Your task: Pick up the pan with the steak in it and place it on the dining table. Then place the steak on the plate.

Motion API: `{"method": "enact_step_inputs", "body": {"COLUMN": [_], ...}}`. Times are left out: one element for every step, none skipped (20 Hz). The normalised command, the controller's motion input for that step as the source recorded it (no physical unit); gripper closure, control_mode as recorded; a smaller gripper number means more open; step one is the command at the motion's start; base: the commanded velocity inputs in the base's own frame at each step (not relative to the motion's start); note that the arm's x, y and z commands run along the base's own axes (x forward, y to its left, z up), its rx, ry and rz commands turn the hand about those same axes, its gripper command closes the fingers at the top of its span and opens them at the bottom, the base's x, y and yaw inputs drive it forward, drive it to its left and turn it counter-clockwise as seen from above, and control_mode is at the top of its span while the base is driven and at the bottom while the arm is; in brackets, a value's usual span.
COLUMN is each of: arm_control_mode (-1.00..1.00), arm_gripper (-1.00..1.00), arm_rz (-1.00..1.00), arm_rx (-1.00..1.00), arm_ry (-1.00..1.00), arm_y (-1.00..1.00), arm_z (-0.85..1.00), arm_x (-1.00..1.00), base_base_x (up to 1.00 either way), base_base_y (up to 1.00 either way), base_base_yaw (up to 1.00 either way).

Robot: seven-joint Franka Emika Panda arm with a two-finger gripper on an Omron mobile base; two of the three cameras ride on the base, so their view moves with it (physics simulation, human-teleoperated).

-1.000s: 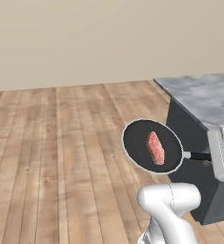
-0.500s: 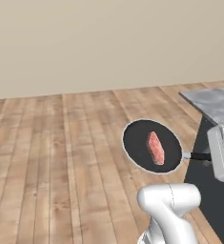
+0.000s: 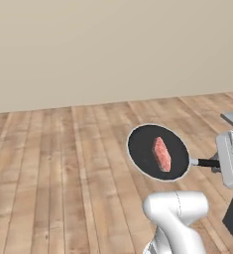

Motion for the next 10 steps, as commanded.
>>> {"method": "enact_step_inputs", "body": {"arm_control_mode": [1.0, 1.0, 1.0, 1.0, 1.0, 1.0, 1.0, 1.0, 1.0, 1.0], "arm_gripper": [1.0, 1.0, 1.0, 1.0, 1.0, 1.0, 1.0, 1.0, 1.0, 1.0], "arm_rz": [0.0, 0.0, 0.0, 0.0, 0.0, 0.0, 0.0, 0.0, 0.0, 0.0], "arm_rx": [0.0, 0.0, 0.0, 0.0, 0.0, 0.0, 0.0, 0.0, 0.0, 0.0], "arm_ry": [0.0, 0.0, 0.0, 0.0, 0.0, 0.0, 0.0, 0.0, 0.0, 0.0], "arm_y": [0.0, 0.0, 0.0, 0.0, 0.0, 0.0, 0.0, 0.0, 0.0, 0.0], "arm_z": [0.0, 0.0, 0.0, 0.0, 0.0, 0.0, 0.0, 0.0, 0.0, 0.0], "arm_x": [0.0, 0.0, 0.0, 0.0, 0.0, 0.0, 0.0, 0.0, 0.0, 0.0], "base_base_x": [1.0, 1.0, 1.0, 1.0, 1.0, 1.0, 1.0, 1.0, 1.0, 1.0], "base_base_y": [0.45, 0.44, 0.43, 0.39, 0.27, 0.23, 0.22, 0.22, 0.22, 0.22], "base_base_yaw": [0.0, 0.0, 0.0, -0.01, -0.05, -0.06, -0.06, -0.06, -0.06, -0.06]}}
